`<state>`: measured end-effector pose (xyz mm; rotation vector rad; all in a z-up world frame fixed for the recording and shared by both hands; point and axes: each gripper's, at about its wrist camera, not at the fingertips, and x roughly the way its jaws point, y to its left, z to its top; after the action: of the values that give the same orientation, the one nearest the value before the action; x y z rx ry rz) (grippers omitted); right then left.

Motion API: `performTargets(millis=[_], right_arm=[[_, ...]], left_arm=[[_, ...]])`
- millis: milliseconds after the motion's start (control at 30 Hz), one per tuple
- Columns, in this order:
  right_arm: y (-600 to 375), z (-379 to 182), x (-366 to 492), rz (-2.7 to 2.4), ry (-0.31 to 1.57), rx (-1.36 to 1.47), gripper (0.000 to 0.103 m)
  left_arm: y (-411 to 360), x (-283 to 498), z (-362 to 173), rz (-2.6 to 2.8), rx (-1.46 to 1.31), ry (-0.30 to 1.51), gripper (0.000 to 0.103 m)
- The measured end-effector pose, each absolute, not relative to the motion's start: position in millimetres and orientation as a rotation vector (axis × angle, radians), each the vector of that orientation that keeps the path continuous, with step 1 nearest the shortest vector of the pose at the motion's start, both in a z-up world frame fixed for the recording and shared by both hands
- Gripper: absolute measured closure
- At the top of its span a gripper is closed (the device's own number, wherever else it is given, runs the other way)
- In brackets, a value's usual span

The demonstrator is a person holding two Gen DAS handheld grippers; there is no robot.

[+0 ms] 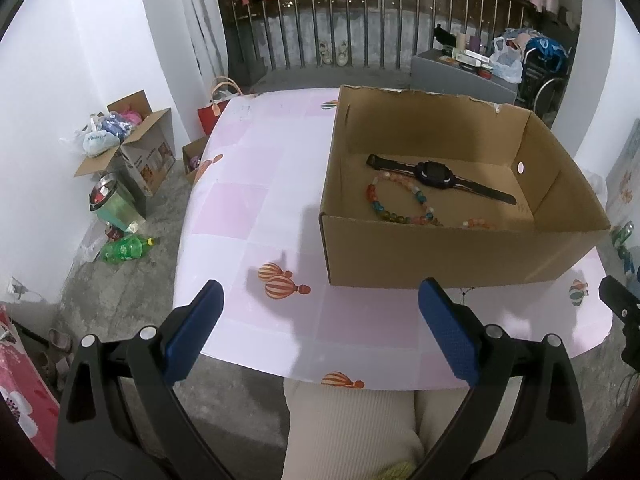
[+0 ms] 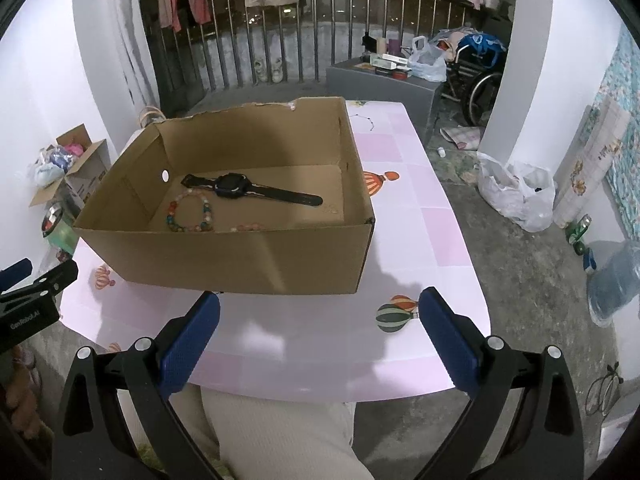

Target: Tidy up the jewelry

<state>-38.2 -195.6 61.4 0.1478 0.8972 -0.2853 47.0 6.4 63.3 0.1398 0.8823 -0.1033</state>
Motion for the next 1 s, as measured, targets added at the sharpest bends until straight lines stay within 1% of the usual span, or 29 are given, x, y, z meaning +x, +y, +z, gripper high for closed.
performTargets(millis=[1000], right_arm=[[-196,58,-35,-0.285,0.915,0.148,0.006]], left_arm=[[15,55,56,-0.082,0.144,0.906,0.009]])
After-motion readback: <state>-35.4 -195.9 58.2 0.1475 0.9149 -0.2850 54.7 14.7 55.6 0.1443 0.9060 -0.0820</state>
